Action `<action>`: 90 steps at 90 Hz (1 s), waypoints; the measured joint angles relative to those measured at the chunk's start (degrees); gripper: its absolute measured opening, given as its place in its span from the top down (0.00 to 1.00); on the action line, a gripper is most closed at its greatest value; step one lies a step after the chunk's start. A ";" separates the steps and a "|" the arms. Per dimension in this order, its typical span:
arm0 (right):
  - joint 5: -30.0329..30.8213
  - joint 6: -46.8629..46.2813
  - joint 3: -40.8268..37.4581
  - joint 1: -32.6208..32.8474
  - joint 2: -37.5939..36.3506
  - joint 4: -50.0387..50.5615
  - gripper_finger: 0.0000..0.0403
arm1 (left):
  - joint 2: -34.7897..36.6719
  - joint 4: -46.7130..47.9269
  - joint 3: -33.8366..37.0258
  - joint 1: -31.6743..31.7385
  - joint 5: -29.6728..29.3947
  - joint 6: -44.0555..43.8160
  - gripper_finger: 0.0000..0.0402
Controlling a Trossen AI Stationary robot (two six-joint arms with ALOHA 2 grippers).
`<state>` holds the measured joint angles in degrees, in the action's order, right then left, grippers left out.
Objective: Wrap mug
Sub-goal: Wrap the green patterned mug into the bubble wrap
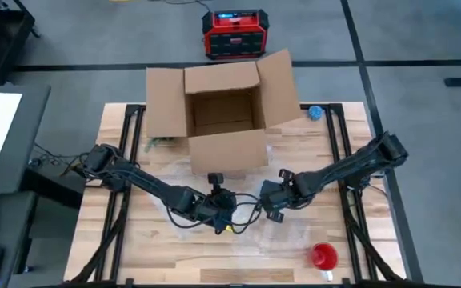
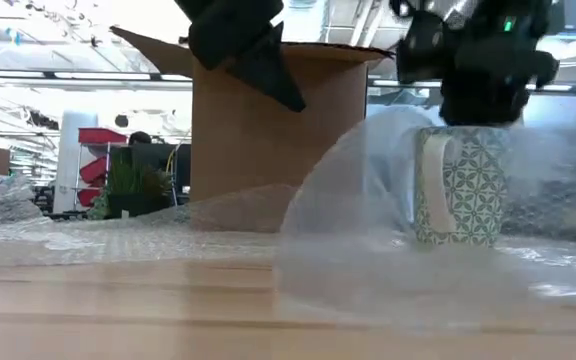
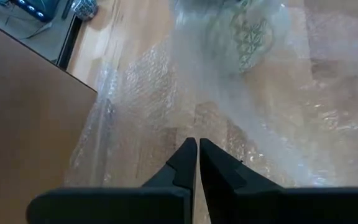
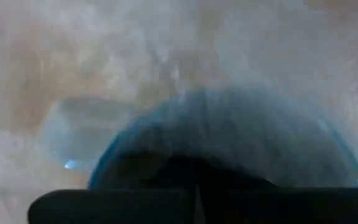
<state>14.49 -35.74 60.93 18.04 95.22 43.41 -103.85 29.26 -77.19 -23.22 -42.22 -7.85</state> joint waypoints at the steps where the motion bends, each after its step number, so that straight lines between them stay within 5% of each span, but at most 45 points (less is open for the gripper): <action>1: -0.16 0.02 0.01 -0.08 0.19 -0.02 1.00 | 0.00 0.01 0.00 0.00 0.00 -0.01 1.00; 20: -1.50 1.70 -0.12 -0.52 -0.80 0.00 1.00 | 0.00 -0.04 0.00 0.00 0.02 0.00 1.00; 56: 0.85 0.26 -0.16 2.81 -13.85 1.12 1.00 | 0.00 -0.07 0.00 0.00 1.12 -0.99 1.00; 74: 6.12 0.21 -0.14 6.72 -19.29 1.08 0.98 | 0.46 -0.06 0.00 0.00 2.15 -0.93 1.00; 90: 13.33 0.04 -0.14 12.31 -21.75 1.11 0.85 | 0.89 -2.84 0.61 -0.24 3.00 0.86 1.00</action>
<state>27.82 -35.70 60.80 30.34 73.47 44.52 -102.97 26.42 -76.58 -23.46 -39.21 -6.99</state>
